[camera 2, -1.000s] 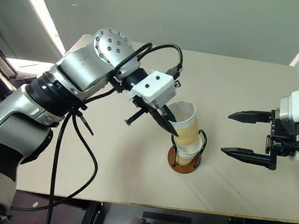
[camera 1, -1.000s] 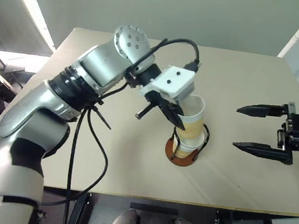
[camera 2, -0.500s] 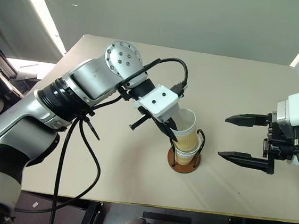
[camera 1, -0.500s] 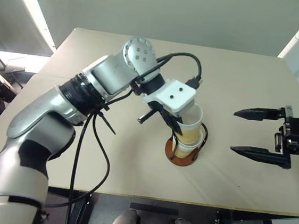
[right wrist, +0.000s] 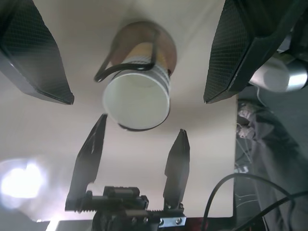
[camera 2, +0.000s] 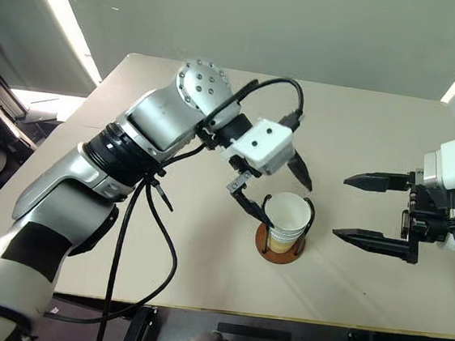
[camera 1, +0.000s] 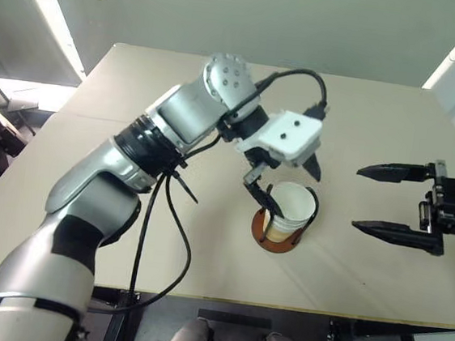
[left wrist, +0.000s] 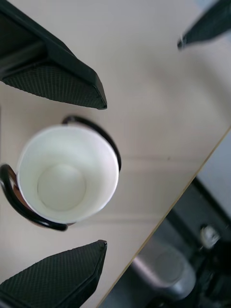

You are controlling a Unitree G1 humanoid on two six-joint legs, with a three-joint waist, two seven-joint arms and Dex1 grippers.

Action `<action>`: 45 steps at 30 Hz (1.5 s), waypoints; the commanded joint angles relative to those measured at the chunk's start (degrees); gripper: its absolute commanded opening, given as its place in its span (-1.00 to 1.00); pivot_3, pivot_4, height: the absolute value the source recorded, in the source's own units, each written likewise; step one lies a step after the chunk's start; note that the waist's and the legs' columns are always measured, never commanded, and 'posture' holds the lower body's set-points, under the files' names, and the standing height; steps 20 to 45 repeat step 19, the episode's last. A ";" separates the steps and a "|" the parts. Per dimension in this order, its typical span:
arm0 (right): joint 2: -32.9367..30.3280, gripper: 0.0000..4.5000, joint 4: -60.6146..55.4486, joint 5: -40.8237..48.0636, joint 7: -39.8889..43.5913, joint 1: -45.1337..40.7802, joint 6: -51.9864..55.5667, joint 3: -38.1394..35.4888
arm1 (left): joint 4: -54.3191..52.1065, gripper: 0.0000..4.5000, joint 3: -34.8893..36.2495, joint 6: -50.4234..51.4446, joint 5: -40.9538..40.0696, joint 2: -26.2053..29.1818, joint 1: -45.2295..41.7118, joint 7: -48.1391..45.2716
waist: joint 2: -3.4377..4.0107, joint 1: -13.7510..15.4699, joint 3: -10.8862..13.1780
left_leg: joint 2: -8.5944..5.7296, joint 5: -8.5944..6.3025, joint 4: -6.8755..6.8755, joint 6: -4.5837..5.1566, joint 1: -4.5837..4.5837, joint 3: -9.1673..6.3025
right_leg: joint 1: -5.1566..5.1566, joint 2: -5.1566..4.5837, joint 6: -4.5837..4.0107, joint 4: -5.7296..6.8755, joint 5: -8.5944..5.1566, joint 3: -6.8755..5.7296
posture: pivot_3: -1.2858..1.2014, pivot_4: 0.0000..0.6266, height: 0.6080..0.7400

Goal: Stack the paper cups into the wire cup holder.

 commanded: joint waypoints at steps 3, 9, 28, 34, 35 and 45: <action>0.13 1.00 5.02 -1.87 -5.09 -5.23 2.15 2.92 | -0.99 0.98 13.48 9.69 -3.33 0.85 1.55 7.30 | 0.01 -0.04 -0.01 | 0.01 0.00 0.04 0.00 0.02 0.00 | 0.02 0.00 0.00 0.00 0.00 0.00 | 0.03 -0.52 1.00; 7.43 1.00 16.56 -7.82 -14.93 -11.72 1.45 6.98 | -11.66 0.98 26.94 21.45 -3.86 4.51 16.93 25.79 | 0.12 -0.45 -0.07 | 0.02 0.00 0.10 0.00 0.14 0.06 | 0.04 0.04 0.03 0.04 0.00 0.03 | 0.03 -0.52 1.00; 15.66 1.00 31.42 -17.44 -22.21 -15.10 -3.54 8.98 | -24.12 0.98 39.88 27.38 -2.26 5.78 36.89 45.89 | 0.13 0.15 -0.07 | -0.03 0.01 0.15 0.00 0.17 0.04 | 0.04 0.07 0.02 0.01 0.00 0.05 | 0.03 -0.52 1.00; 15.66 1.00 31.42 -17.44 -22.21 -15.10 -3.54 8.98 | -24.12 0.98 39.88 27.38 -2.26 5.78 36.89 45.89 | 0.13 0.15 -0.07 | -0.03 0.01 0.15 0.00 0.17 0.04 | 0.04 0.07 0.02 0.01 0.00 0.05 | 0.03 -0.52 1.00; 15.66 1.00 31.42 -17.44 -22.21 -15.10 -3.54 8.98 | -24.12 0.98 39.88 27.38 -2.26 5.78 36.89 45.89 | 0.13 0.15 -0.07 | -0.03 0.01 0.15 0.00 0.17 0.04 | 0.04 0.07 0.02 0.01 0.00 0.05 | 0.03 -0.52 1.00; 15.66 1.00 31.42 -17.44 -22.21 -15.10 -3.54 8.98 | -24.12 0.98 39.88 27.38 -2.26 5.78 36.89 45.89 | 0.13 0.15 -0.07 | -0.03 0.01 0.15 0.00 0.17 0.04 | 0.04 0.07 0.02 0.01 0.00 0.05 | 0.03 -0.52 1.00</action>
